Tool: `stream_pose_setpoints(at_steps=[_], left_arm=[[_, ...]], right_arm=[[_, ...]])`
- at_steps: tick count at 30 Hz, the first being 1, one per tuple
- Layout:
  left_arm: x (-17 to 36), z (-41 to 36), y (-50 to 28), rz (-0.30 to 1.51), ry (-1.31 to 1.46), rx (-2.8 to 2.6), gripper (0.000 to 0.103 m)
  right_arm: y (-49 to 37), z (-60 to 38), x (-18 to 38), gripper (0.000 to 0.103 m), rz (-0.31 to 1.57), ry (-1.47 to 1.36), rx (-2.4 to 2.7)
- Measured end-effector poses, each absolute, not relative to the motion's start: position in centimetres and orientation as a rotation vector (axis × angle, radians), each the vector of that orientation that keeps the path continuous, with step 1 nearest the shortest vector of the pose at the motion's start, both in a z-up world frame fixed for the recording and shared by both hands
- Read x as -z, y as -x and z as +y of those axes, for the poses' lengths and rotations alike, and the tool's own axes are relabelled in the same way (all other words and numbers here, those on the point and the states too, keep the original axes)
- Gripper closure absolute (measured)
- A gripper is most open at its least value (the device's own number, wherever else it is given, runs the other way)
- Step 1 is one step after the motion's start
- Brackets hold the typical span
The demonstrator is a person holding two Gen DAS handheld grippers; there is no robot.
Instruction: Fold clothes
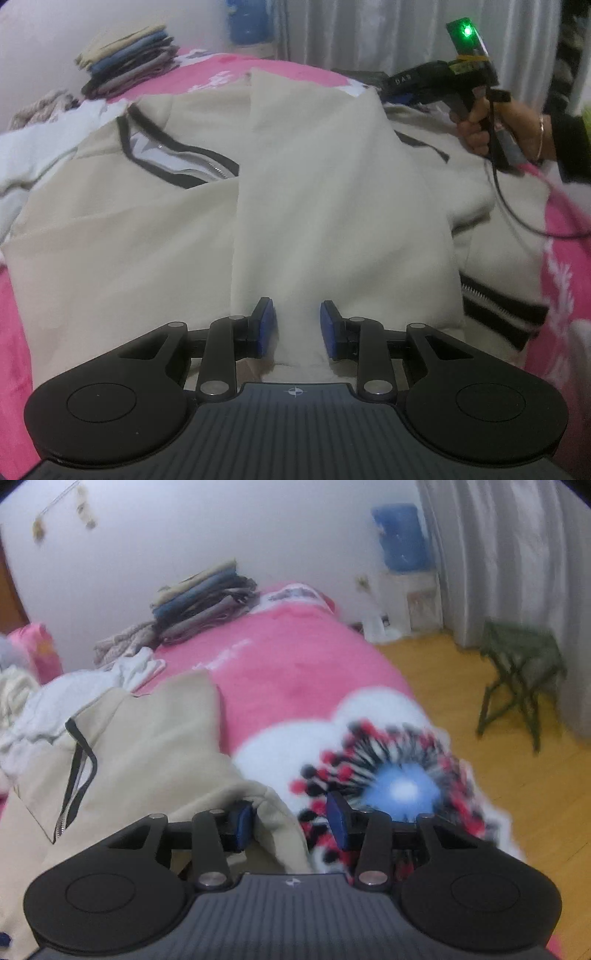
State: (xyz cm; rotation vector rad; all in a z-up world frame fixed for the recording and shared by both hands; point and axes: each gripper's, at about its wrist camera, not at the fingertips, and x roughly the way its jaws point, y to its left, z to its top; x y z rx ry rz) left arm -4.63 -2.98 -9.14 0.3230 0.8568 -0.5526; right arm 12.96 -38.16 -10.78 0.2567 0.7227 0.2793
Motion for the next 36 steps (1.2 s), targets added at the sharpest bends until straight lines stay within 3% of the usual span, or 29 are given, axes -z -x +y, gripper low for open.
stream_pose_setpoints(at_steps=[13,18,22,25,29,36], left_arm=[[9.4,-2.1,5.0,0.837,-0.281,0.561,0.071],[9.3,-1.5,4.7,0.866,-0.208,0.563,0.068],[9.4,-0.9,4.4,0.88,-0.148,0.558,0.068],[9.3,-0.7,4.3,0.888,-0.126,0.548,0.068],[9.3,-0.6,4.1,0.897,-0.123,0.55,0.067],[9.6,0.2,3.8,0.899,-0.026,0.545,0.066]], right_arm=[[-10.7,-41.2,7.8,0.051,0.775,-0.216,-0.237],[-10.7,-39.4,4.3,0.058,0.67,-0.218,-0.297],[-12.2,-34.9,5.5,0.065,0.674,-0.062,-0.435],[-12.0,-34.7,10.2,0.062,0.746,0.1,-0.387],[-12.9,-36.2,8.5,0.062,0.827,-0.004,-0.356],[-14.9,-31.5,5.9,0.065,0.69,0.09,-0.455]])
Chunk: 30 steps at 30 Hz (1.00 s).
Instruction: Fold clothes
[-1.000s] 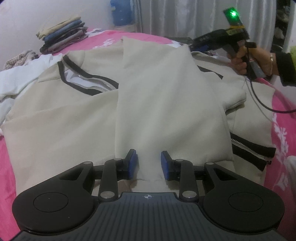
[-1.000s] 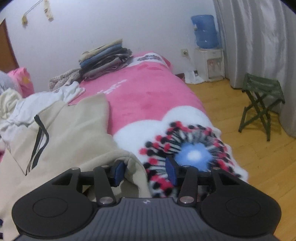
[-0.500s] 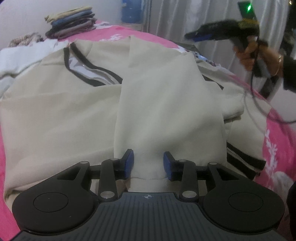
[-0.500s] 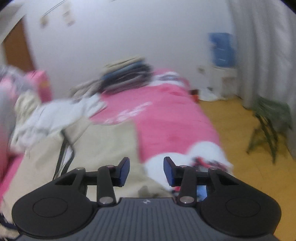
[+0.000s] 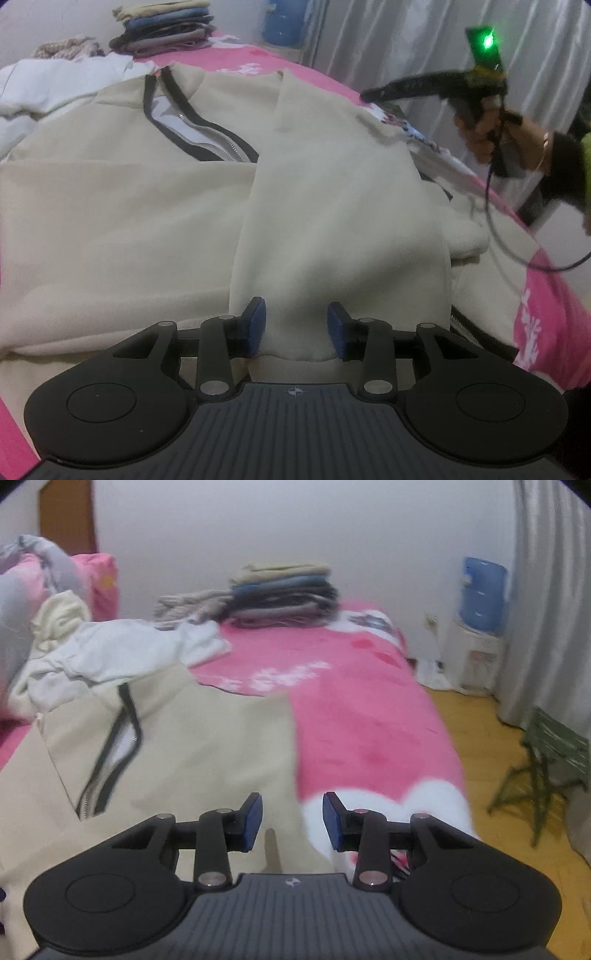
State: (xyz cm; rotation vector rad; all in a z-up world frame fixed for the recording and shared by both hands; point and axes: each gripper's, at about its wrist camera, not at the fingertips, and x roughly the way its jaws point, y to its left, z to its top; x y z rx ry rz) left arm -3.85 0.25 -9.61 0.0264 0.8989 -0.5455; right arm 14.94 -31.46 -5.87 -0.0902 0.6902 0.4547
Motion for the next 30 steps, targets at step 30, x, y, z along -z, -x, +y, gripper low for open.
stream_pose_setpoints(at_steps=[30], left_arm=[[9.6,0.6,4.3,0.889,-0.017,0.565,0.065]], right_arm=[[-28.8,-23.5,8.0,0.09,0.794,-0.013,-0.335]])
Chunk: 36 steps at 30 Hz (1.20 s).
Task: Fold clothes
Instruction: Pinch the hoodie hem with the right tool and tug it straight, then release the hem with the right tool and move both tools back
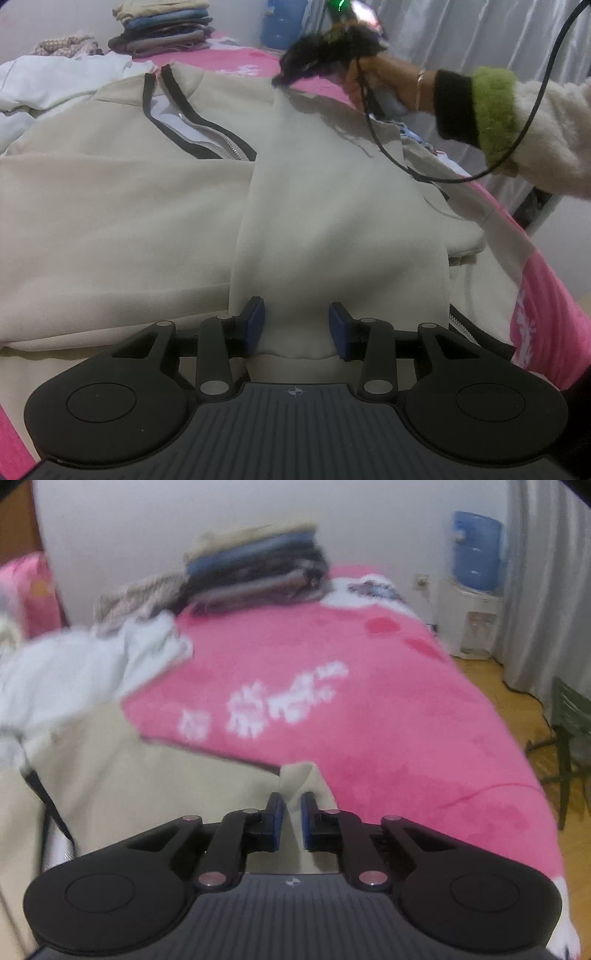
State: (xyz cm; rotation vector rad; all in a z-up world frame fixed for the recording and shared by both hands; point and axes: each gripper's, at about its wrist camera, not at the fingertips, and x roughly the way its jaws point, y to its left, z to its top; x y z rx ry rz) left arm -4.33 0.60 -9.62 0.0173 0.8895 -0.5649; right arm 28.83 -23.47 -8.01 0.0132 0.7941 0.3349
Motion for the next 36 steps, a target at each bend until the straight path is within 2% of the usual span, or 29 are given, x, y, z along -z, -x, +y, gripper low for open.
stream_pose_setpoints(at_steps=[4,6,8,10,11,13,17,20,22,28,36], left_arm=[[9.6,0.6,4.4,0.893,-0.016,0.562,0.065],[9.6,0.6,4.2,0.898,-0.01,0.561,0.065],[9.7,0.6,4.3,0.895,-0.012,0.562,0.064],[9.7,0.6,4.3,0.893,-0.017,0.563,0.064],[9.7,0.6,4.3,0.894,-0.018,0.563,0.064],[9.6,0.7,4.4,0.897,-0.02,0.561,0.064],[9.5,0.6,4.1,0.909,-0.011,0.555,0.064],[9.5,0.5,4.2,0.907,-0.017,0.553,0.064],[9.4,0.4,4.4,0.906,-0.024,0.549,0.064],[8.5,0.5,4.6,0.903,-0.032,0.522,0.064],[5.8,1.2,5.5,0.829,-0.033,0.466,0.064]], right_arm=[[-26.2,-21.2,5.8,0.091,0.766,0.029,-0.491],[-27.0,-19.1,7.7,0.091,0.795,0.141,-0.482],[-29.0,-18.1,10.5,0.096,0.839,0.166,-0.452],[-30.1,-18.2,9.8,0.095,0.851,0.076,-0.424],[-29.8,-18.3,8.9,0.091,0.842,0.05,-0.428],[-28.8,-18.2,7.4,0.091,0.811,0.035,-0.45],[-29.3,-16.7,9.6,0.093,0.872,0.088,-0.449],[-29.7,-16.5,10.0,0.093,0.843,0.089,-0.447],[-28.1,-17.9,8.0,0.089,0.844,0.029,-0.457],[-19.0,-23.5,2.2,0.085,0.833,-0.112,-0.484],[-7.6,-27.0,3.3,0.082,0.935,-0.069,-0.456]])
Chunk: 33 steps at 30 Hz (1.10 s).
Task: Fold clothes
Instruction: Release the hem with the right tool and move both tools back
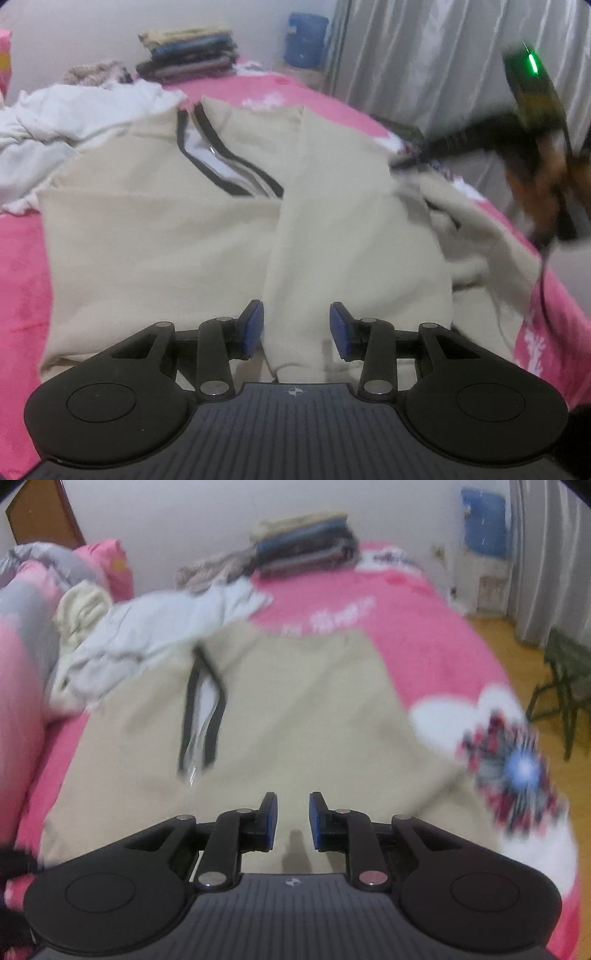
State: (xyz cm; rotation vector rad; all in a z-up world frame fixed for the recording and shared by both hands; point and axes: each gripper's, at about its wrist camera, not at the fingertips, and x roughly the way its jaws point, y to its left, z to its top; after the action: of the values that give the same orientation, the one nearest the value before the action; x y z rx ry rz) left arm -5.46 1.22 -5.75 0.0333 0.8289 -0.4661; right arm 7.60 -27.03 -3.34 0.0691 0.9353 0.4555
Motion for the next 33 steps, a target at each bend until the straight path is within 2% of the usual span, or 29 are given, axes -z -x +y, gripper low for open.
stream_pose_setpoints(at_steps=[3,5,8,15,17,20,22,33], left_arm=[[5.2,1.1,5.9,0.841,-0.006,0.5,0.064],[6.1,0.4,5.9,0.93,-0.009,0.497,0.064],[7.3,-1.1,6.4,1.03,-0.072,0.425,0.064],[6.3,-2.0,7.4,1.056,-0.099,0.305,0.064],[6.7,-2.6,7.5,1.072,-0.141,0.256,0.063],[7.0,-3.3,7.5,1.087,-0.173,0.203,0.061],[7.2,-4.0,7.6,1.088,-0.202,0.177,0.061],[7.2,-5.2,8.2,1.08,-0.265,0.095,0.054]], right_arm=[[-6.1,-26.2,6.1,0.082,0.972,0.002,-0.453],[-5.6,-25.4,8.2,0.083,0.958,0.053,-0.44],[-5.2,-24.9,7.4,0.082,0.937,0.068,-0.412],[0.4,-23.9,3.8,0.082,0.849,0.066,-0.509],[1.7,-23.0,4.5,0.082,0.861,0.087,-0.54],[1.6,-21.8,8.5,0.082,0.94,0.13,-0.53],[1.7,-21.8,9.1,0.082,0.903,0.126,-0.534],[1.4,-21.8,8.0,0.082,0.91,0.07,-0.51]])
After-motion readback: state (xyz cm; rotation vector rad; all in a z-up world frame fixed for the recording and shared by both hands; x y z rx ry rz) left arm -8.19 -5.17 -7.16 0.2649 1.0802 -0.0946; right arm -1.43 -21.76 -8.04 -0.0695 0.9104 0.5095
